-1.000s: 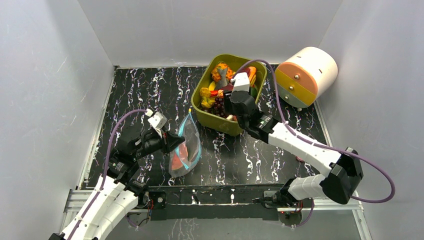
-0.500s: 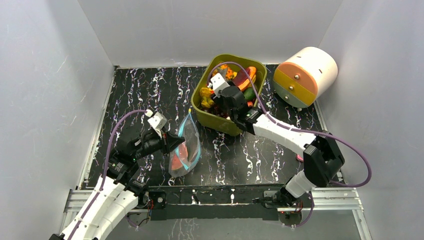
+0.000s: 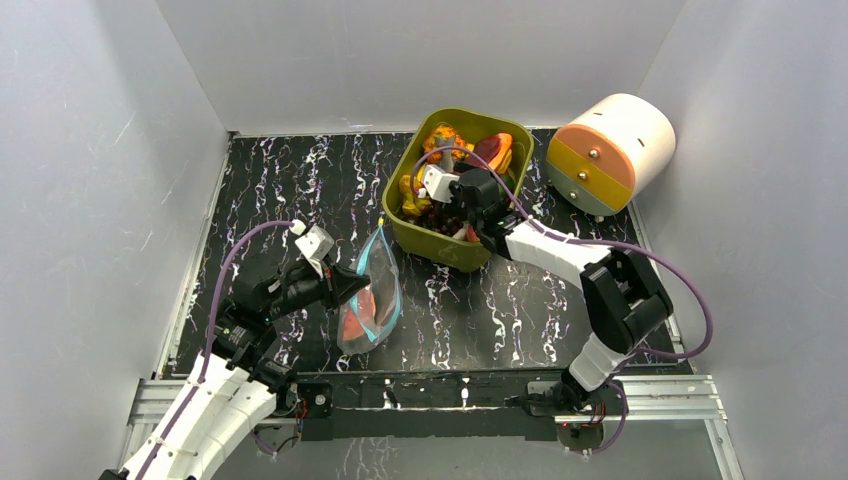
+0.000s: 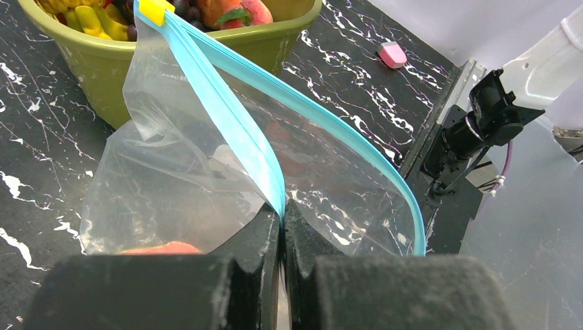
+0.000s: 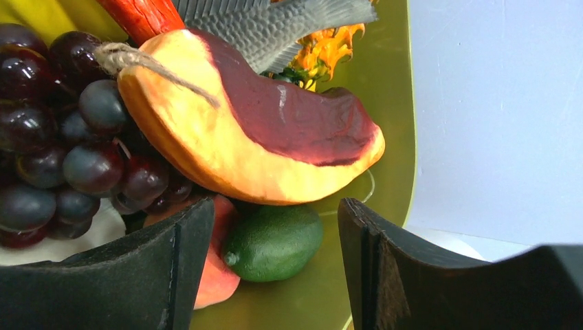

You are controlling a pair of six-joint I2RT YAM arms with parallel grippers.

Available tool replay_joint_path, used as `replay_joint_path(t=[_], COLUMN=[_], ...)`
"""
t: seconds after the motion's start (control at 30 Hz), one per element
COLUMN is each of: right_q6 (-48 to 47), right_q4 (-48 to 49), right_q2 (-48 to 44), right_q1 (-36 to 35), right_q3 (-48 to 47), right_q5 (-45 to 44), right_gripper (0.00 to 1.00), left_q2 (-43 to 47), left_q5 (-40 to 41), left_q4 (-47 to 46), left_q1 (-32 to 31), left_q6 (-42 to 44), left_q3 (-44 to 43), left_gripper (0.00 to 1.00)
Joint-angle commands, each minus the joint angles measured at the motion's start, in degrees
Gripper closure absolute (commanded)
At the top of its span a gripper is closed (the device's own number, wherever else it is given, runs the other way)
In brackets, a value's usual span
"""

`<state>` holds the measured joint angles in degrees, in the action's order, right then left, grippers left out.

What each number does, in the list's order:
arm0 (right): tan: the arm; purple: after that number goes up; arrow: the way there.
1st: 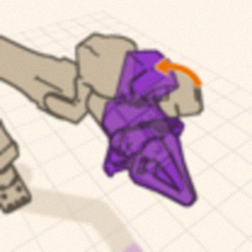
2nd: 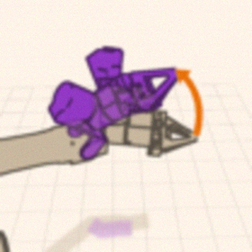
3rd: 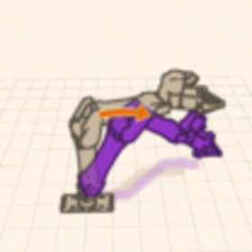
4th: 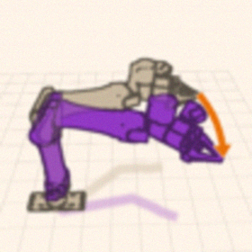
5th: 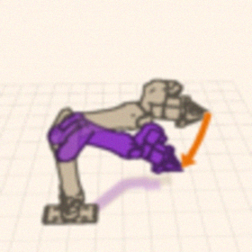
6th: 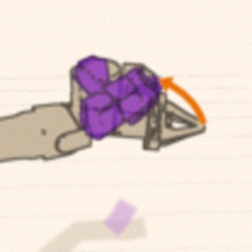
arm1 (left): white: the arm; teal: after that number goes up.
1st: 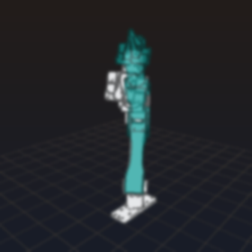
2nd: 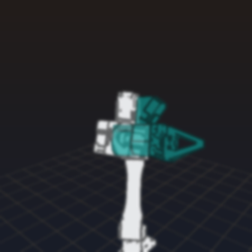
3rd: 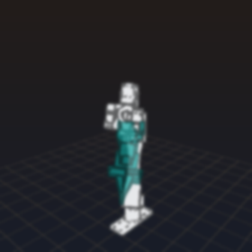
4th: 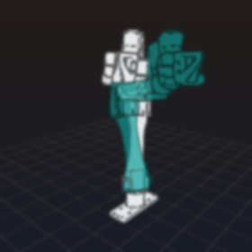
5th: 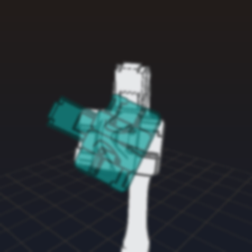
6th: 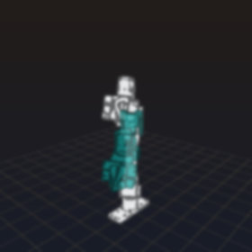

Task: Place the food in the zip-top bag and seal the zipper
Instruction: Pick up the fake food from the bin.

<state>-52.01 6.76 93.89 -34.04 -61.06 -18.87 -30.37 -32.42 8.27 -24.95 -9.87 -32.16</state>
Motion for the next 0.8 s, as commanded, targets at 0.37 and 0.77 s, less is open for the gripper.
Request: replay_joint_path(t=[0.37, 0.77], right_q6=[-9.94, -9.82], right_q4=[16.52, 18.61], right_q2=[7.92, 2.75], right_q1=[2.16, 2.19], right_q3=[1.53, 3.79], right_q5=[1.80, 3.10], right_gripper=[0.43, 0.70], left_q2=[0.30, 0.40], left_q5=[-1.04, -0.09], left_q4=[-0.14, 0.45], left_q1=[0.16, 0.16], left_q6=[1.52, 1.99], left_q3=[-2.31, -2.54], left_gripper=[1.00, 1.00])
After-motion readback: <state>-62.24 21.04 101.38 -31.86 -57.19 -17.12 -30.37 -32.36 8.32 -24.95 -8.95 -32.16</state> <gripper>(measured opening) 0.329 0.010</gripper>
